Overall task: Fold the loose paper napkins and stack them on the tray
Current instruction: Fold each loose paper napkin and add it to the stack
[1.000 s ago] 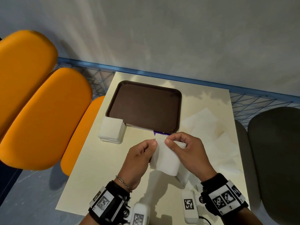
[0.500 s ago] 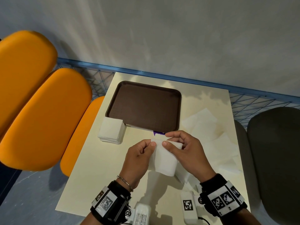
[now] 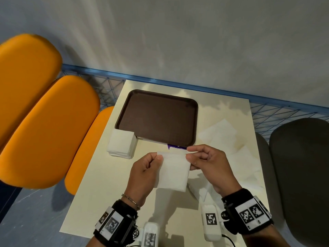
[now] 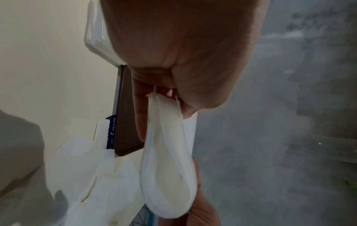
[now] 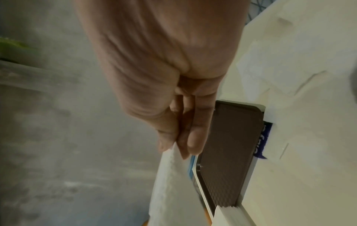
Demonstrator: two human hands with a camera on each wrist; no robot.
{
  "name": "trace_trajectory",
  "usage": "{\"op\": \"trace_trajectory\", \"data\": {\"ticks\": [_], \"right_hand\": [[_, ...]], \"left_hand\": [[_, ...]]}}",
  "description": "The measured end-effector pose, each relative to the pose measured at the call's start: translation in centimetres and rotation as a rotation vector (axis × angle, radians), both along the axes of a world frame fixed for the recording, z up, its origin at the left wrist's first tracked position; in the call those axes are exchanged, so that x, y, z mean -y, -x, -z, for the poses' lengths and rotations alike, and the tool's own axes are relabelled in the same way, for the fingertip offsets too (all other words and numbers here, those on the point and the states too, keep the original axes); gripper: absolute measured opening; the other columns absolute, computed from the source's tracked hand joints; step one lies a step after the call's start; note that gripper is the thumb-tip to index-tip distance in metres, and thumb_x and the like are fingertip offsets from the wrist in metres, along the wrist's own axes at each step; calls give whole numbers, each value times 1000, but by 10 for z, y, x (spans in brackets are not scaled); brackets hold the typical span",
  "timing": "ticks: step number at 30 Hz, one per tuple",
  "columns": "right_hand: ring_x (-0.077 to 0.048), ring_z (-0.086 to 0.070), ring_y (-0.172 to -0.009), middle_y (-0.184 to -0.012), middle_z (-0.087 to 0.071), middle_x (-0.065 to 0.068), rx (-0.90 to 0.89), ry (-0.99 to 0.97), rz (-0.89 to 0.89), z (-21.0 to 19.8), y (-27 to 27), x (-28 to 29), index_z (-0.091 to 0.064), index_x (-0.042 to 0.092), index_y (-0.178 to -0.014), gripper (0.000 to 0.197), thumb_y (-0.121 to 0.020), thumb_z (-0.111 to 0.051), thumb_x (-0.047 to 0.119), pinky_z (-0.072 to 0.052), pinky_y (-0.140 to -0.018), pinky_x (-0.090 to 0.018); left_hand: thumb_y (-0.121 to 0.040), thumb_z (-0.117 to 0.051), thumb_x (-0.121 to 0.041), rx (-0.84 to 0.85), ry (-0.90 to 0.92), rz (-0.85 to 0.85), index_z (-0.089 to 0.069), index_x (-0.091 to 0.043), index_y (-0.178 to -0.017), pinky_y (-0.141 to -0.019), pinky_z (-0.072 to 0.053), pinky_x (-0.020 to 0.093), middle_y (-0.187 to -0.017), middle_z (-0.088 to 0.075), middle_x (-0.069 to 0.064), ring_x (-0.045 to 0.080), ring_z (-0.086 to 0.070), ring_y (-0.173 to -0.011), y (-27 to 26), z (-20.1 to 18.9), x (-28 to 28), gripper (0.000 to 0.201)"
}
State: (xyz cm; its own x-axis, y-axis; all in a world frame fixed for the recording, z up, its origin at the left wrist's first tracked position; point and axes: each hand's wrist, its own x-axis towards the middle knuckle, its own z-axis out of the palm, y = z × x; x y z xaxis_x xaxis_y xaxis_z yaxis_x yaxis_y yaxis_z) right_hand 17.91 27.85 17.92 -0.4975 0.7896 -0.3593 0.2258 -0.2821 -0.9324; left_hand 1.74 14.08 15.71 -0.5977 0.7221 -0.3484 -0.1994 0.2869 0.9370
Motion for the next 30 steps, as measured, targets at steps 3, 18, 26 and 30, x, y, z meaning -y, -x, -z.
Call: {"op": "trace_trajectory", "data": {"ticks": [3, 18, 26, 30], "right_hand": [[-19, -78, -85, -91, -81, -12, -30, 73, -15, 1, 7, 5, -70, 18, -123, 32, -93, -79, 12, -61, -74, -25], [-27, -80, -96, -99, -82, -12, 68, 207, -238, 34, 63, 23, -62, 19, -133, 53, -86, -87, 12, -64, -87, -41], [-28, -79, -97, -100, -82, -12, 110, 252, -399, 51, 110, 30, -61, 18, -133, 52, -88, -85, 9, -64, -89, -40], [-27, -79, -89, -94, -82, -11, 154, 251, -444, 68, 136, 35, -66, 10, -128, 45, -87, -84, 2, -64, -80, -37]], "left_hand": [[-107, -57, -25, -51, 16, -11, -77, -24, -94, -66, -51, 19, -90, -76, -10, 0, -63, -76, 4, 5, 3, 23], [-106, -55, -36, -114, 67, -122, -72, -25, -97, -82, -61, 45, -94, -72, -4, 25, -68, -97, 58, 29, 26, 22], [-106, -56, -36, -127, 98, -191, -72, -30, -89, -75, -59, 48, -89, -73, -1, 31, -69, -94, 104, 48, 36, 24], [-106, -58, -34, -159, 116, -232, -71, -30, -86, -72, -54, 43, -85, -71, 4, 23, -64, -81, 130, 69, 38, 24]]}}
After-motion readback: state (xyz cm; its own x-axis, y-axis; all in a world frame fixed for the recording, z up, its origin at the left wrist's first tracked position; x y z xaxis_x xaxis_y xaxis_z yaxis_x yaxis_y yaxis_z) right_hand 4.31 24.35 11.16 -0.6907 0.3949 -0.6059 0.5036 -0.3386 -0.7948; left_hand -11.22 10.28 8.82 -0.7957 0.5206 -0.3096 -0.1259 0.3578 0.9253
